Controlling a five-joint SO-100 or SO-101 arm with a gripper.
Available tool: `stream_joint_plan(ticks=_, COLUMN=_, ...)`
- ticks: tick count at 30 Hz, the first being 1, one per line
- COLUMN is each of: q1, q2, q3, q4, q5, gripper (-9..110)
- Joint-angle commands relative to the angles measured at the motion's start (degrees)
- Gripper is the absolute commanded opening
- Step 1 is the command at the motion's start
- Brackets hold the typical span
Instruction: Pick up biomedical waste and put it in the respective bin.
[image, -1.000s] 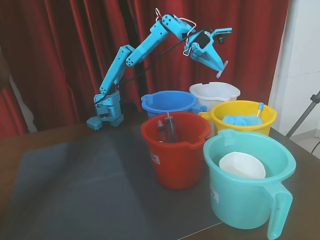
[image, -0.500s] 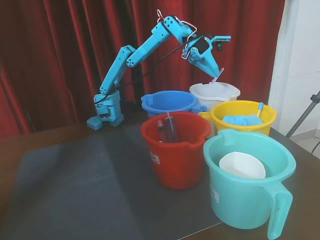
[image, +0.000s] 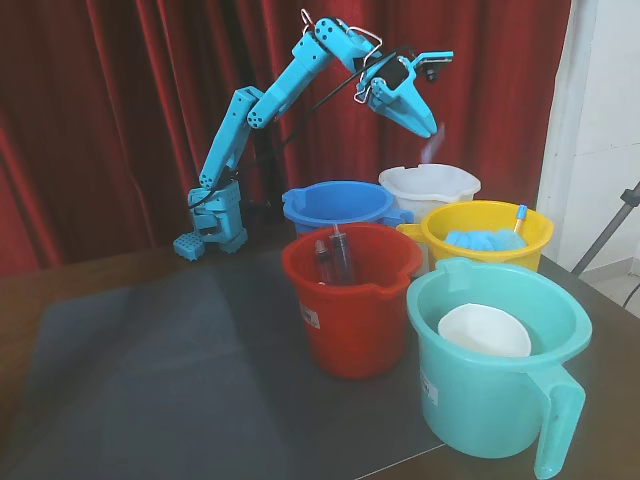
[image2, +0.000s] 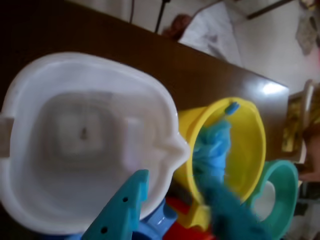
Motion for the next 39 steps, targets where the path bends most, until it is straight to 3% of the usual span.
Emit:
stream_joint_plan(ticks=1, q1=-0.18, q2=4.66, q3=-0.35, q4=0.97, q5=0.35, gripper=14)
stream_joint_plan(ticks=9, q1=-0.26, q2=4.83, q3=-1.23, q4=2.11, q5=-0.18, gripper=11)
stream_joint_plan(ticks=14, q1=0.62, q2=11.87, q3=-8.35, q4=14.41, q5=-1.76, gripper=11)
stream_joint_plan(ticks=18, q1=2.99, q2=21.27, q3=-11.78, q4=25.58, q5=-7.82, gripper=3)
stream_joint_plan(ticks=20, q1=6.68, q2=26.89, q3=-9.32, q4=25.66, q5=-9.05, gripper=0)
stream_joint_plan(ticks=27, q1=15.73, q2=54.67, q3=17.49, q4=25.31, q5=-23.99, gripper=0)
stream_joint_plan(ticks=34, q1=37.79, q2=77.08, q3=55.02, q4=16.08, q5=-44.91, gripper=0)
stream_joint_plan(ticks=39, q1=49.48, q2=96.77, q3=84.64, q4=3.87, q5=-46.05, gripper=0)
